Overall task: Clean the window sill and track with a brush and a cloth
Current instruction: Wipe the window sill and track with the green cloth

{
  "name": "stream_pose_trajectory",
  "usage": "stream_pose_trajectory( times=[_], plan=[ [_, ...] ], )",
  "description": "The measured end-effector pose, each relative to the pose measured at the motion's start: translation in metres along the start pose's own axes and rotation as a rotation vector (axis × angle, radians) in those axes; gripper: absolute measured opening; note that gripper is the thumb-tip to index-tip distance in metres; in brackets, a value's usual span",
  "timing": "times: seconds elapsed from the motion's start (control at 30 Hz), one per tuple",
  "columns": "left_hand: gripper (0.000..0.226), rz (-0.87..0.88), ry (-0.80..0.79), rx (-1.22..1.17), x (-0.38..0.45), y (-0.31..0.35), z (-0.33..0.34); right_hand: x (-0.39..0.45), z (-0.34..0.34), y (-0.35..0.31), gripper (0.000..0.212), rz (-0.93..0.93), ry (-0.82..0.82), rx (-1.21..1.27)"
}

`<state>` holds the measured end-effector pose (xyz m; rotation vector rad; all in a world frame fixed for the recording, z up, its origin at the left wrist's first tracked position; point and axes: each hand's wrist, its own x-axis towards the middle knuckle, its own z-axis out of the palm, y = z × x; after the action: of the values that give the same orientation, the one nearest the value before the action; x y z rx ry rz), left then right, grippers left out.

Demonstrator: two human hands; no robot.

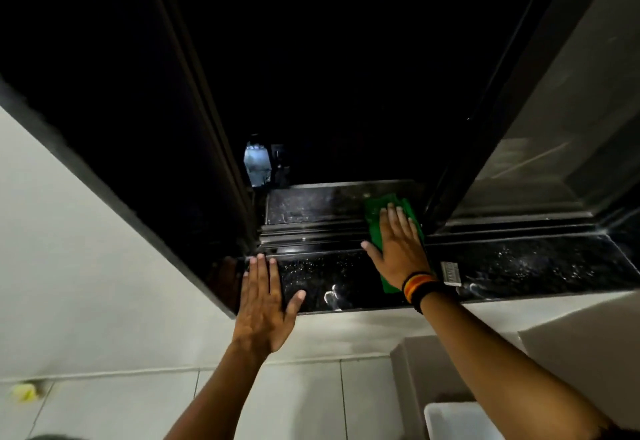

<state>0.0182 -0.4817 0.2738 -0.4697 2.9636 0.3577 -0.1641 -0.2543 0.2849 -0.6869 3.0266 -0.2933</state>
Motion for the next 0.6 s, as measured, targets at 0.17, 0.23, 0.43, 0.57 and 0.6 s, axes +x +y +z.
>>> stream_pose_trajectory(
  times=[0.17,0.23,0.43,0.57,0.6],
  plan=[
    [0.094,0.003,-0.062,-0.043,0.011,-0.005,-0.002,-0.003,0.005,-0.022,0.074,0.141,0.136,0.087],
    [0.094,0.002,-0.111,-0.031,0.011,-0.005,-0.001,-0.001,0.014,-0.063,0.075,0.164,0.144,0.153],
    [0.085,0.023,-0.119,-0.068,0.011,-0.007,-0.007,0.021,0.029,-0.189,0.072,-0.308,-0.043,0.131],
    [0.081,0.001,-0.107,-0.060,0.010,-0.006,-0.006,0.023,0.013,-0.141,0.075,-0.396,-0.077,0.064],
    [0.081,0.000,-0.093,-0.052,0.010,-0.006,-0.004,0.016,0.012,-0.118,0.077,-0.345,-0.027,0.065]
  ],
)
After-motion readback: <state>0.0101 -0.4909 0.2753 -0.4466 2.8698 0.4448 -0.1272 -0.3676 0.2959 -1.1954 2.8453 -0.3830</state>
